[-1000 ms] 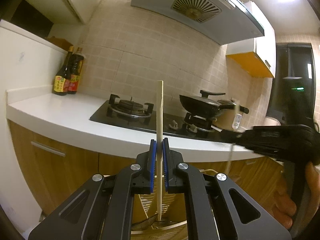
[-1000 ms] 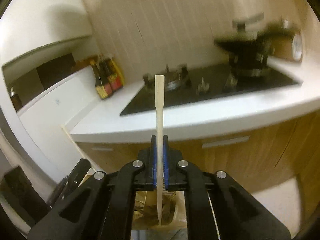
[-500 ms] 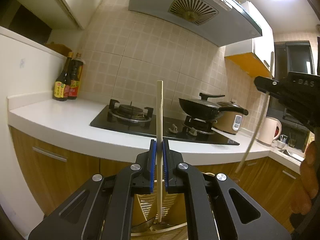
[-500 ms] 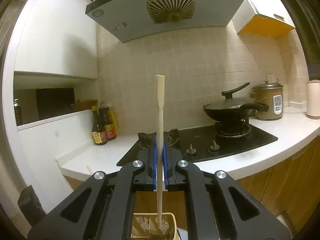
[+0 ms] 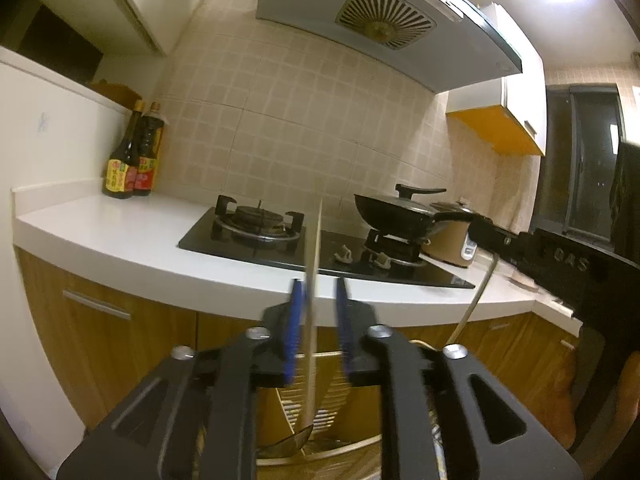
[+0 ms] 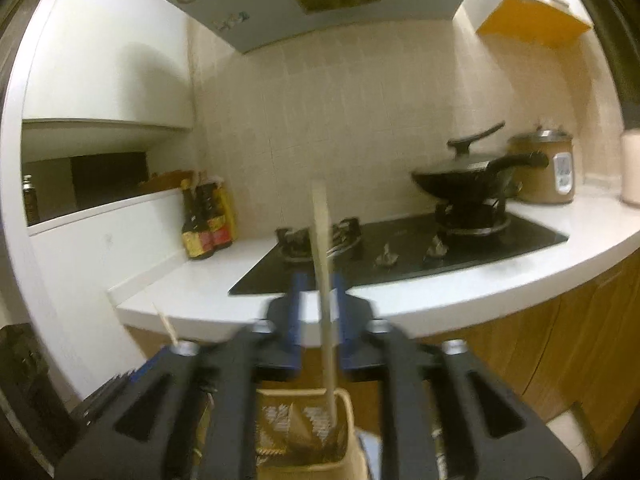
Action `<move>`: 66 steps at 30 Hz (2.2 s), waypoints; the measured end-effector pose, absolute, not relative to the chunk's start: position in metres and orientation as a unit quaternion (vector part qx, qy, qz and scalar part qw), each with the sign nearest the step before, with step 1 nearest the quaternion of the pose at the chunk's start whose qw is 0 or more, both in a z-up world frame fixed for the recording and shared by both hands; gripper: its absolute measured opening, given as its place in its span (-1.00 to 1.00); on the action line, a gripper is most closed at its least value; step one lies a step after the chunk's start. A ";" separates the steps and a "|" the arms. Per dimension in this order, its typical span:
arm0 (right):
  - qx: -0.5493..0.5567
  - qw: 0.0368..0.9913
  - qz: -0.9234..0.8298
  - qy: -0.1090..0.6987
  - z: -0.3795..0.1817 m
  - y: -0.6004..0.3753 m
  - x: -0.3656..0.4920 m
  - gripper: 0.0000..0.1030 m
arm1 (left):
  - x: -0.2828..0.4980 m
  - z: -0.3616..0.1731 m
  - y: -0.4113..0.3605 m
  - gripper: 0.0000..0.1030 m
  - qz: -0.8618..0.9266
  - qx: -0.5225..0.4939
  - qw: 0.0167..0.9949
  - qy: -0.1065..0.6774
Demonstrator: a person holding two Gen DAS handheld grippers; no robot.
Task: Organize utensils
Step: 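Open the right tool to drop its chopstick while the left tool releases its chopstick into the basket, then move both open tools back down to the remaining chopsticks, then grasp the pair of chopsticks with the left tool while the right tool grasps a single chopstick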
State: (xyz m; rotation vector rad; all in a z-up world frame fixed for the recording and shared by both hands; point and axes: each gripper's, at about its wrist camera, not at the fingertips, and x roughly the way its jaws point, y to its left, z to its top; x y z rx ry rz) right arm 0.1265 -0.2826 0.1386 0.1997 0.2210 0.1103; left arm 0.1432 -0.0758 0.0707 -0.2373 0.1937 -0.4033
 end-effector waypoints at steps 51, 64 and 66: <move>0.117 0.877 0.009 0.466 -0.042 -0.239 -0.044 0.44 | -0.010 -0.058 0.016 -0.15 -0.167 -0.011 0.859 0.484; 0.082 0.850 0.004 0.520 -0.047 -0.222 -0.041 0.07 | -0.016 -0.058 0.000 -0.16 -0.169 0.040 0.843 0.510; 0.082 0.847 0.004 0.524 -0.047 -0.223 -0.042 -0.05 | -0.016 -0.058 -0.001 -0.17 -0.169 0.045 0.841 0.511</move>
